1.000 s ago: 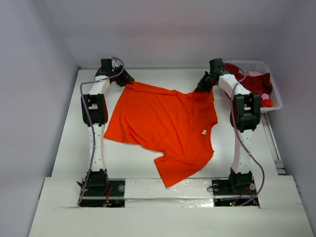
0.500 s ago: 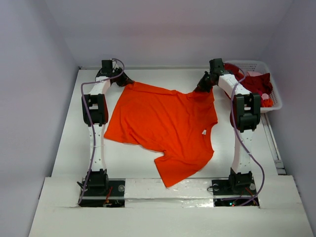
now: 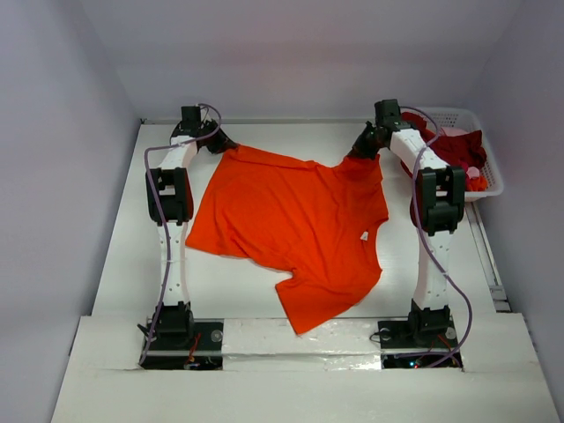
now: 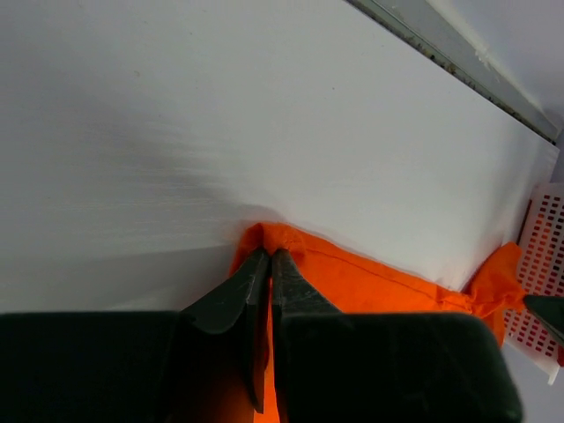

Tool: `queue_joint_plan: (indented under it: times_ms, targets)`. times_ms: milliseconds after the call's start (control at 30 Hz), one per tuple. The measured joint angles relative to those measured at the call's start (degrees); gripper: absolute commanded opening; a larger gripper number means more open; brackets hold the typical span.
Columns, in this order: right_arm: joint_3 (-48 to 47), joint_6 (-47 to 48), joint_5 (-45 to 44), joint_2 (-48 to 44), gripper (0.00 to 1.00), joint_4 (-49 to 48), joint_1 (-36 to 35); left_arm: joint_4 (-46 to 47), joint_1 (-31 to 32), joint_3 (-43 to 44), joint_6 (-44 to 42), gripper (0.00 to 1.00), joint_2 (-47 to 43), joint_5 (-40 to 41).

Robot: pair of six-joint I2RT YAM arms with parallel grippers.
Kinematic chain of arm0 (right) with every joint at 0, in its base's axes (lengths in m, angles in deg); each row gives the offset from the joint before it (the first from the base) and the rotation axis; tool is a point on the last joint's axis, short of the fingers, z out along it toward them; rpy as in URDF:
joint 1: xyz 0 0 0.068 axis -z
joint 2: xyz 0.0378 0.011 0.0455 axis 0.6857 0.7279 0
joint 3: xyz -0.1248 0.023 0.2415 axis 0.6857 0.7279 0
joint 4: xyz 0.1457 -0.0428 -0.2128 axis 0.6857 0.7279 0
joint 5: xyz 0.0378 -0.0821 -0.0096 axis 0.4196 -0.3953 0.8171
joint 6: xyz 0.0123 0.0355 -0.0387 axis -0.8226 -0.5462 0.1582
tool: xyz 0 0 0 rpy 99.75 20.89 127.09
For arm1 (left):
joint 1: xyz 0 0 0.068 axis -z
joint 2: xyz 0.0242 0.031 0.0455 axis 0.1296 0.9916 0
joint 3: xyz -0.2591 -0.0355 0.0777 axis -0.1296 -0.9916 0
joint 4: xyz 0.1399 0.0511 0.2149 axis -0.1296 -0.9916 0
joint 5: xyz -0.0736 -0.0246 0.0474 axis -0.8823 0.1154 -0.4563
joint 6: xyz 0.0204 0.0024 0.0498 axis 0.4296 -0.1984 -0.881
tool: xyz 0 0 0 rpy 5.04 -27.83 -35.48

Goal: Fold and stack the t-shirts
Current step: Grap the side of the flattened tshirt furthest away from the robot with both arms

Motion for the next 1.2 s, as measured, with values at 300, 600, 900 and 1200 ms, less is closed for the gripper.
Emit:
queue_joint_plan:
  times_ms: [300, 600, 900, 1200]
  targets:
    - [-10.5, 2.1, -1.4, 2.7, 0.00, 3.7, 0.0, -1.3, -0.5, 0.1, 0.0, 0.00, -0.9, 2.0]
    - [-14.1, 2.7, -1.4, 2.9, 0.00, 4.9, 0.0, -2.3, -3.3, -1.8, 0.4, 0.00, -7.3, 5.6]
    - [-15.8, 3.5, -0.7, 6.1, 0.00, 6.0, 0.0, -1.9, -5.0, -2.1, 0.8, 0.00, -10.3, 8.0]
    - [-18.6, 5.1, 0.6, 7.9, 0.00, 6.9, 0.0, -2.4, -4.9, -3.4, 1.0, 0.00, -10.3, 8.3]
